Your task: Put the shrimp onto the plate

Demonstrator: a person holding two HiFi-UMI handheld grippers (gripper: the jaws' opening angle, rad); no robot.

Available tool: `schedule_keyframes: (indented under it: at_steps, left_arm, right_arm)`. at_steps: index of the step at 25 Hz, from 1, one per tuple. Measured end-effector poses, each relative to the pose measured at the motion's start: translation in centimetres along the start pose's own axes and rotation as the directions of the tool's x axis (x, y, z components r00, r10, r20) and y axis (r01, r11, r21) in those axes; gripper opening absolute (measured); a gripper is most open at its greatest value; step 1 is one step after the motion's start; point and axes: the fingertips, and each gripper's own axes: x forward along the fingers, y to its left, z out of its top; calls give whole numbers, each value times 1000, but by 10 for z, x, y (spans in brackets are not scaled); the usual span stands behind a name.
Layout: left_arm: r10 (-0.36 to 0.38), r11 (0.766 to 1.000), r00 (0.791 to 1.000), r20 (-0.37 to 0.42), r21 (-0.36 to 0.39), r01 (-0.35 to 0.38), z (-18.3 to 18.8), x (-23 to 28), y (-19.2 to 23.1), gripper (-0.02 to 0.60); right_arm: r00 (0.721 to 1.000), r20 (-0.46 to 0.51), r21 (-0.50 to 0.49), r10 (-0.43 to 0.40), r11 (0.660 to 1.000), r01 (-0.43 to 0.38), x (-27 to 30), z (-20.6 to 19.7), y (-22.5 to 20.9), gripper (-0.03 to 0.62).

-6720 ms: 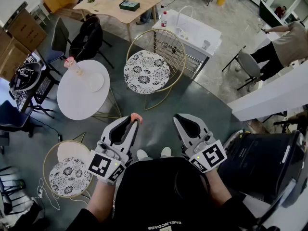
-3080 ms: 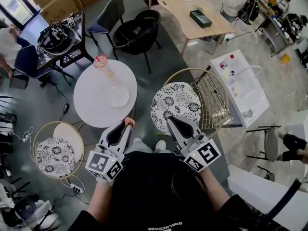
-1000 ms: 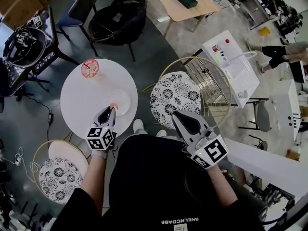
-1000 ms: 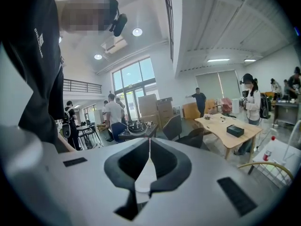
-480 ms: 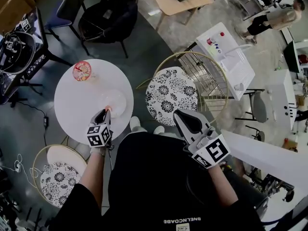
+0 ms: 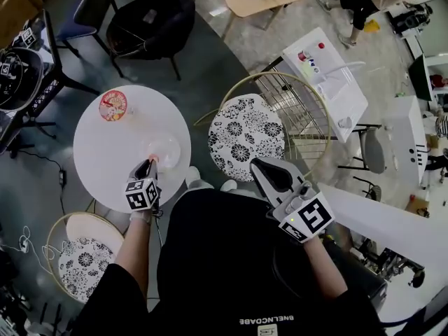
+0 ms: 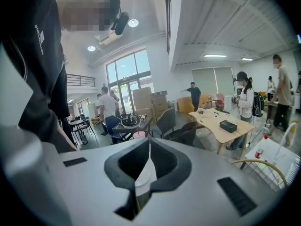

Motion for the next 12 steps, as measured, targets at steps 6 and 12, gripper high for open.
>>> schedule_keyframes:
  at_steps: [6,12]
  left_arm:
    - [31,999,999,-38,-7,-31,-8,9,7,64]
    - [54,999,996,-76,1,-54,-13,11,11,64]
  right_arm:
    - [1000,-5,1,-12,1000,12,1,0,-6,18]
    - [1000,-3,8,-23,1000,23,-1,-2,-8,18]
